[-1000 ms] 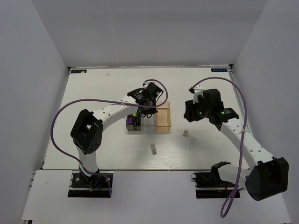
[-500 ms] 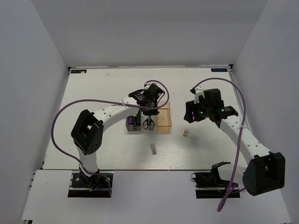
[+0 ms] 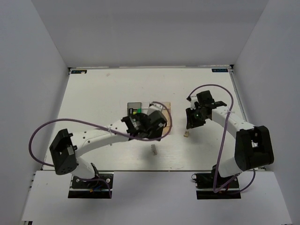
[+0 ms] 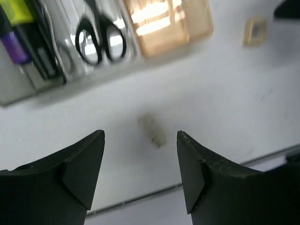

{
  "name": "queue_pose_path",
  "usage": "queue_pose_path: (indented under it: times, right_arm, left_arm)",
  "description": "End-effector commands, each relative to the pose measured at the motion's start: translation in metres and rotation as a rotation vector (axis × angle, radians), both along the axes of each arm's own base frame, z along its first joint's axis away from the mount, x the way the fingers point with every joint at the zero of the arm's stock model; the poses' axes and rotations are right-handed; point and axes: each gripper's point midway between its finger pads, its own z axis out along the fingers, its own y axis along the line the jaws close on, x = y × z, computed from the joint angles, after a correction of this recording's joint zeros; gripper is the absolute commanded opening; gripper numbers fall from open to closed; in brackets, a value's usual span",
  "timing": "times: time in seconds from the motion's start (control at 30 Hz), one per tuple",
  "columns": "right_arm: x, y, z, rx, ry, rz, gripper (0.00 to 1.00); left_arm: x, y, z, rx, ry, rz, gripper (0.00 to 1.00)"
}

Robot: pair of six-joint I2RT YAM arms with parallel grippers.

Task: Sort the stationery into containers
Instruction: Pick up the stationery from the center of the board.

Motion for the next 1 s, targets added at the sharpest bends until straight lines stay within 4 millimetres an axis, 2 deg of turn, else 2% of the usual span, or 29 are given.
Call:
queue_pose_path:
  times: [0.0,0.03,0.13,0.27,0.4,0.7,0.8,0.83,0.87,0.97]
  right_arm:
    - [0.002,0.000,0.005,-0.015,0.042,-0.044,0.36]
    - [0.001,0.000,0.004,-0.016,0.047,-0.049,0.38]
    - [-0.006,0.000,-0.008,-0.035,0.077,-0.058,0.42]
    - [-0.011,0.001,-0.018,-0.062,0.111,-0.059,0.44]
    - [-0.015,0.006,-0.028,-0.071,0.151,-0.071,0.45]
    - [-0.016,0.004,-0.050,-0.164,0.174,-0.086,0.45]
    - [-0.017,0.002,-0.056,-0.189,0.187,-0.090,0.34]
    - [-0.017,0.003,-0.057,-0.189,0.191,-0.092,0.27]
    - [-0.018,0.002,-0.058,-0.193,0.197,-0.089,0.15]
    - [-0.018,0.004,-0.050,-0.170,0.189,-0.077,0.00]
  left_arm:
    - [-0.034,0.026,-0.018,0.086,-0.006,0.018,0.75]
    - [-0.042,0.035,-0.033,0.098,0.014,0.064,0.77]
    - [-0.053,0.037,-0.053,0.135,0.000,0.092,0.79]
    - [-0.059,0.024,-0.078,0.138,0.027,0.089,0.79]
    - [-0.056,0.011,-0.088,0.112,0.031,0.102,0.79]
    - [-0.057,0.002,-0.102,0.076,0.049,0.110,0.79]
    - [-0.056,-0.001,-0.103,0.076,0.052,0.109,0.79]
    - [-0.056,-0.002,-0.102,0.071,0.052,0.108,0.79]
    - [-0.057,-0.002,-0.103,0.072,0.054,0.106,0.79]
    - [-0.056,-0.002,-0.101,0.065,0.048,0.108,0.79]
